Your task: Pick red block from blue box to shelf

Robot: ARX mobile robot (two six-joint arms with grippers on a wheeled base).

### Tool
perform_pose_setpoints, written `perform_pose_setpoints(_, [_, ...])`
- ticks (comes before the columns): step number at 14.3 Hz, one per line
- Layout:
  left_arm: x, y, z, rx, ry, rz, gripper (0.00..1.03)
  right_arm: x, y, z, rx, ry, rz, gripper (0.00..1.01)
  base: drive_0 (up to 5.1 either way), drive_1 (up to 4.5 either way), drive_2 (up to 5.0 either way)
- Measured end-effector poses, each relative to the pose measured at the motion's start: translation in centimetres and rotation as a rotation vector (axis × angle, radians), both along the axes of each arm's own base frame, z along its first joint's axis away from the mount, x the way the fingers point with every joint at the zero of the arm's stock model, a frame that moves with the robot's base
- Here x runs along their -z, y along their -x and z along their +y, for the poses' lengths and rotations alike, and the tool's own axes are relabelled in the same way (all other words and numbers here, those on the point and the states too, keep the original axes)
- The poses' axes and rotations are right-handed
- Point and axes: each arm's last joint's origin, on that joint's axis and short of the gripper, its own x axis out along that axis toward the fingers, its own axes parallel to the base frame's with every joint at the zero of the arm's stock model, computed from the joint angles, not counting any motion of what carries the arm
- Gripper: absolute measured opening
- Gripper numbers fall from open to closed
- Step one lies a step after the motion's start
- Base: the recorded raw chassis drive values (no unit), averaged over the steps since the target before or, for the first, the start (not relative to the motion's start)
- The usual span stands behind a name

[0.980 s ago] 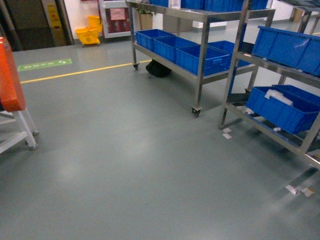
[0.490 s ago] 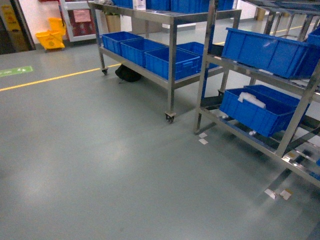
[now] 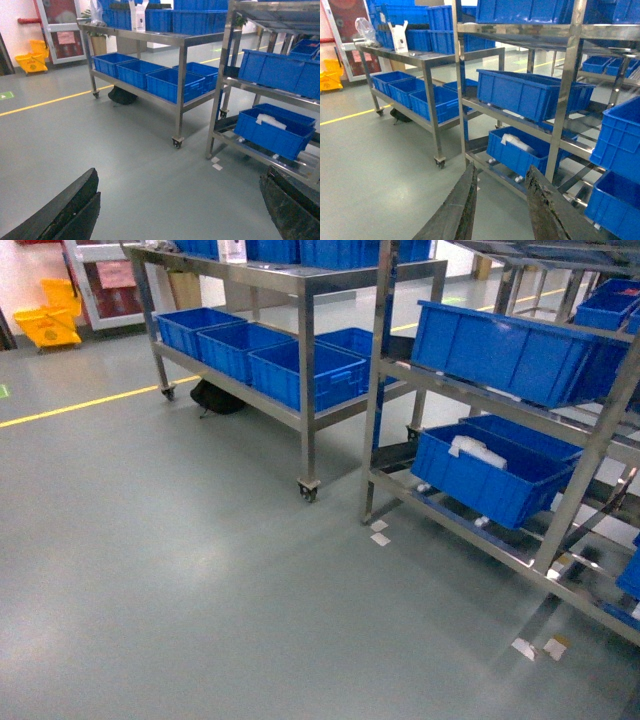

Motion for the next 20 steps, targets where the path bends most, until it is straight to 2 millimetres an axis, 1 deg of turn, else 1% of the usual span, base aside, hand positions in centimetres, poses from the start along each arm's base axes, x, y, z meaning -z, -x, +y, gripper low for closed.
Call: perform_pose_setpoints(20, [0.03,0.00,0.01,-0.002,0.000,0.003,0.98,0.01,-0.01,0.01,-0.001,0.000,0.002,0.26,-1.6,2.58,-5.8])
